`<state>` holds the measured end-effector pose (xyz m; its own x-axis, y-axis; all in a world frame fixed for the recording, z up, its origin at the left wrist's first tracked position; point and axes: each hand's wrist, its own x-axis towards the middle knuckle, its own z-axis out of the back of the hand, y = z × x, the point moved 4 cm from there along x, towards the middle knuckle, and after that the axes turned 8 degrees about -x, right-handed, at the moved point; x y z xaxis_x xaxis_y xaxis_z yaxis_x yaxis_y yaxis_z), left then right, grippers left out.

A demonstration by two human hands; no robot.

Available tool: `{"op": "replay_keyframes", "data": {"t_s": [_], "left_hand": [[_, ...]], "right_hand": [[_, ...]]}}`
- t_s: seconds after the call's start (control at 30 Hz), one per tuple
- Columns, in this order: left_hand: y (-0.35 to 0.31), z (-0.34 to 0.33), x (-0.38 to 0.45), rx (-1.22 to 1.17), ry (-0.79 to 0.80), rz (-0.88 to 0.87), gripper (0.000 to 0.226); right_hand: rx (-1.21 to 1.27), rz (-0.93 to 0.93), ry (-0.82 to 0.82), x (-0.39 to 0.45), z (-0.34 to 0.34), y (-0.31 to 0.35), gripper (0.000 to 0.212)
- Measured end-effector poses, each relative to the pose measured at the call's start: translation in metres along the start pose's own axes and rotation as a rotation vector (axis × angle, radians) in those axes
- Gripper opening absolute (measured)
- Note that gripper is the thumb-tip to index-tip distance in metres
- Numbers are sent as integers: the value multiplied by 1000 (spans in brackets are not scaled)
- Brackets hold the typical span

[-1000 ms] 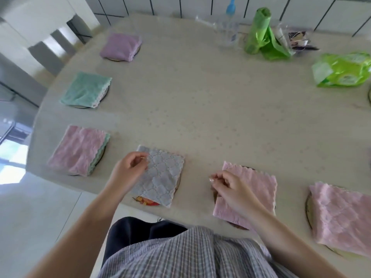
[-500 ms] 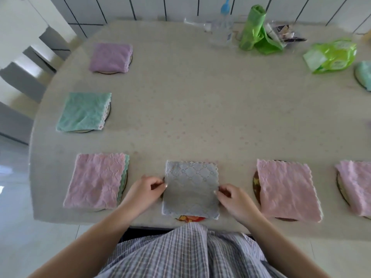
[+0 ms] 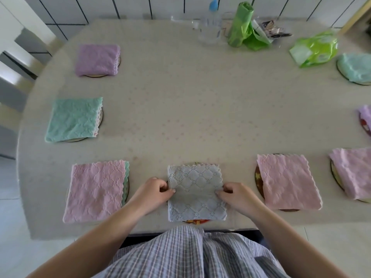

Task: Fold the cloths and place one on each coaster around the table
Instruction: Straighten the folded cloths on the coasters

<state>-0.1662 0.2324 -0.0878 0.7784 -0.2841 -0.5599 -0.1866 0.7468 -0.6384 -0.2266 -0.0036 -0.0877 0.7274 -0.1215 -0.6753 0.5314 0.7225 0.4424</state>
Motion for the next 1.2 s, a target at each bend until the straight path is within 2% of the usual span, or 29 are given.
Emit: {"op": "replay_keyframes", "data": {"t_s": [0.2,0.3,0.37,0.43,0.53,0.63,0.73,0.83,0.9,1.0,1.07,1.2], "left_hand": [[3,0,2,26,0,-9,39],[6,1,2,27,19,-17,30],[8,5,-2,-62,16,-20,31],[8,12,-10,-187,-43,-26,27],[21,32,-30,-374,-179,-11,24],[46,62,-54,-469,-340,16,15],[80,93,-75,-465,-496,73,3],[121,118,-90,-499,-680,164,7],[144,131,-93,-505,-725,224,9],[169,145,-91,-495,-663,219,3],[183,150,-84,-459,-546,190,8],[197,150,-65,-293,-311,89,8]], "right_hand": [[-45,15,-28,1,-1,-1,32],[2,23,-4,1,0,0,25],[118,-26,-27,2,7,-4,34],[156,-36,-117,4,19,-4,45],[216,79,-227,8,29,23,41],[175,224,-114,9,19,76,33],[83,377,82,3,-10,123,37],[-63,412,275,-6,-53,149,39],[-74,390,279,-7,-78,161,40],[-29,307,235,-6,-112,175,38],[16,246,201,-5,-131,184,31],[120,130,8,0,-145,191,13]]}}
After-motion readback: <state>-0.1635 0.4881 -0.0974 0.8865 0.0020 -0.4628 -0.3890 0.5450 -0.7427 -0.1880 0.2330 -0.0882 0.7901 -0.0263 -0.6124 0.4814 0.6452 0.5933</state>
